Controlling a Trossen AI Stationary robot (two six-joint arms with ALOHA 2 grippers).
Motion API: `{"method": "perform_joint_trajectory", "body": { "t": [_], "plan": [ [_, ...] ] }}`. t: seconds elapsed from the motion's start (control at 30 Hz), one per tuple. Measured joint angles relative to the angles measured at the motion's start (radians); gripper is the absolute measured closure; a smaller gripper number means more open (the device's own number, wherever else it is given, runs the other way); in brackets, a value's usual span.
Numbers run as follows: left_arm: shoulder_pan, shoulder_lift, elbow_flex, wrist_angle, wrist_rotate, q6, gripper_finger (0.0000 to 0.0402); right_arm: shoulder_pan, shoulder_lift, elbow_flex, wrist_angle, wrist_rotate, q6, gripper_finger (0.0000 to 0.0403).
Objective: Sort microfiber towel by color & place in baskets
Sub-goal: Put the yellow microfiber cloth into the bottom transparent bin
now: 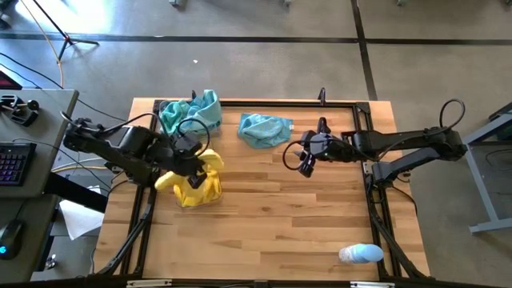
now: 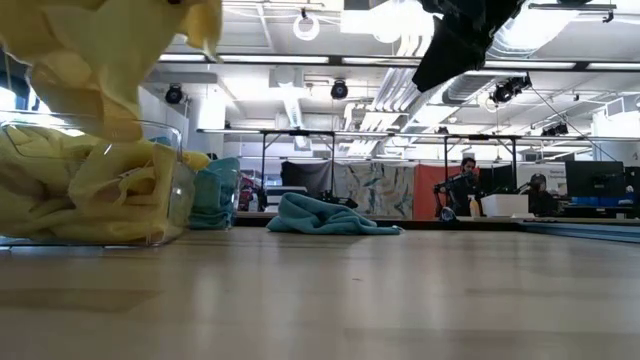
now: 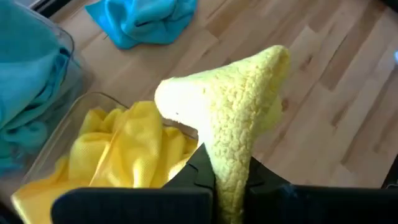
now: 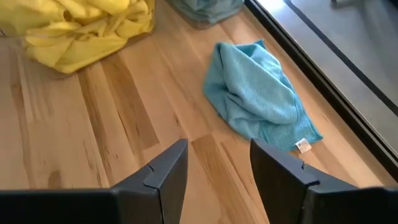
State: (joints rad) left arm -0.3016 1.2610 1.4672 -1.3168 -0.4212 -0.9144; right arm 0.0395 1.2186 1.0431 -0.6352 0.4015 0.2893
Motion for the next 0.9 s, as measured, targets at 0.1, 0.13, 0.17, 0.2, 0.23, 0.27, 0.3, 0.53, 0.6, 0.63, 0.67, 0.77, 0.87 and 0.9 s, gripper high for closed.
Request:
{"method": "perform_joint_trajectory", "body": {
  "t": [0.1,0.13,0.17,0.2,0.23,0.27,0.3,0.53,0.6,0.63,0.67,0.77,0.87,0.9],
  "plan": [
    [0.000,0.003,-0.030,0.057,0.001,0.025,0.0401,0.000,0.000,0.000,0.015,0.000,-0.001,0.0234],
    [0.000,0.007,-0.042,0.067,0.001,0.027,0.0401,0.000,0.000,0.000,0.015,0.000,-0.001,0.0234],
    [0.000,0.009,-0.060,0.067,-0.002,0.026,0.0401,0.000,0.000,0.000,0.015,0.000,-0.001,0.0234],
    [-0.003,0.009,-0.083,0.066,-0.010,0.024,0.0401,0.000,0.000,0.000,0.015,0.000,-0.001,0.0234],
    [-0.007,0.009,-0.111,0.065,-0.020,0.018,0.0401,0.000,0.000,0.000,0.015,0.000,-0.001,0.0234],
    [-0.016,0.009,-0.141,0.065,-0.044,0.007,0.0401,0.000,0.000,0.000,0.015,0.000,-0.001,0.0234],
    [-0.024,0.007,-0.176,0.074,-0.077,-0.004,0.0401,0.000,0.000,0.000,0.015,0.000,-0.001,0.0234],
    [-0.066,-0.065,-0.466,0.380,-0.188,-0.058,0.0401,0.000,0.000,0.000,0.017,0.000,0.008,0.0234],
    [-0.069,-0.105,-0.553,0.476,-0.184,-0.094,0.0401,0.000,0.000,0.000,0.018,0.000,0.008,0.0234],
    [-0.069,-0.127,-0.596,0.515,-0.176,-0.115,0.0401,0.000,0.000,0.000,0.019,0.000,0.008,0.0234],
    [-0.069,-0.149,-0.638,0.549,-0.165,-0.139,0.0401,0.000,0.000,0.000,0.019,0.001,0.008,0.0234],
    [-0.075,-0.209,-0.753,0.591,-0.114,-0.239,0.0401,0.000,0.000,0.000,0.019,0.001,0.003,0.0234],
    [-0.075,-0.244,-0.855,0.647,-0.075,-0.350,0.0401,0.000,0.000,0.000,0.019,0.007,0.002,0.0234],
    [-0.075,-0.251,-0.883,0.669,-0.060,-0.377,0.0401,0.000,0.000,0.000,0.019,0.014,0.002,0.0234]
  ]
}}
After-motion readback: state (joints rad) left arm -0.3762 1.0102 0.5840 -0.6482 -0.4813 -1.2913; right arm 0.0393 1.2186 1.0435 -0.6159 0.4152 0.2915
